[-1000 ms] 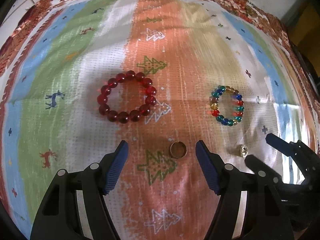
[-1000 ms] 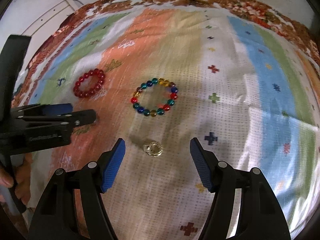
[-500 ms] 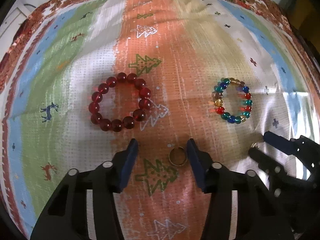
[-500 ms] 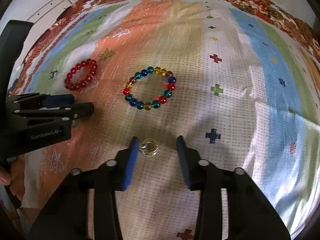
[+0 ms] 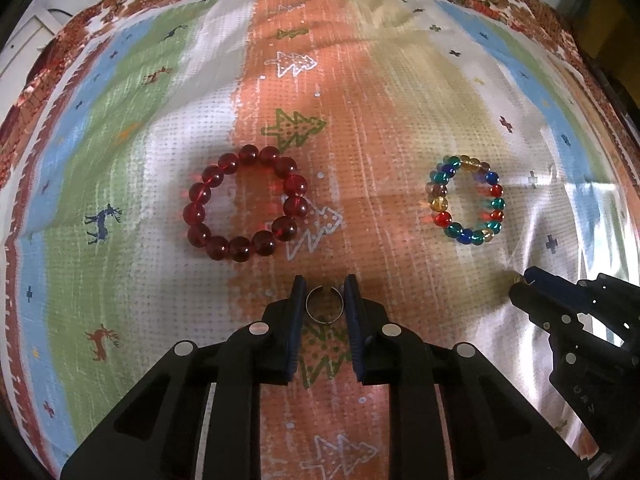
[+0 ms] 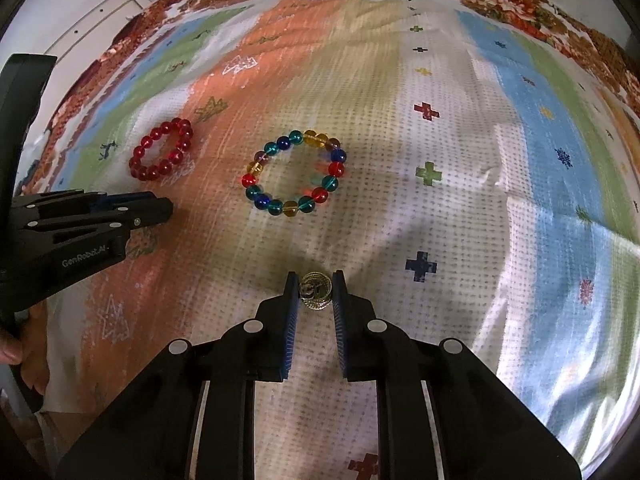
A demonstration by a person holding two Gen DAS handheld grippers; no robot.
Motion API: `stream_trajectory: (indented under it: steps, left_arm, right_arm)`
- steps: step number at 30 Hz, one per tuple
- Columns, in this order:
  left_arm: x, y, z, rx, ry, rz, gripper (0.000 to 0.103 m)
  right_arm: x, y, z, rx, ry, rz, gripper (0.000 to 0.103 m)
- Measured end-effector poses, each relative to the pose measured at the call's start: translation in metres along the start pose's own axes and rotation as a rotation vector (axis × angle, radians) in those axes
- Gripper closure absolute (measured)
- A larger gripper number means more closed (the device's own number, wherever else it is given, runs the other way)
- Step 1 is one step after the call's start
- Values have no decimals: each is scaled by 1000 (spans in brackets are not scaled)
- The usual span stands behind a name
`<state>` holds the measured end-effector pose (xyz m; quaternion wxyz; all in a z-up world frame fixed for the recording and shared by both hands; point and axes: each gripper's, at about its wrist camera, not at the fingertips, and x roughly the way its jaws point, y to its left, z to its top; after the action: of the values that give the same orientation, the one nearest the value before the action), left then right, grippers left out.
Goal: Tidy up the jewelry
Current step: 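Close left gripper on plain gold ring while right gripper closes on ornate gold ring, then lift and carry both held gold rings back over the silver tin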
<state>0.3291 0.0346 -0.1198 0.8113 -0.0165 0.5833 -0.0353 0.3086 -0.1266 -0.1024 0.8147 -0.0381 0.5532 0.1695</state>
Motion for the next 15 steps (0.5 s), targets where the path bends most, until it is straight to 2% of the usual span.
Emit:
stream_trajectory:
  steps: [15]
  left_arm:
    - [-22, 0, -8, -13, -29, -7, 84]
  right_arm:
    - [-24, 14, -5, -34, -38, 3, 86]
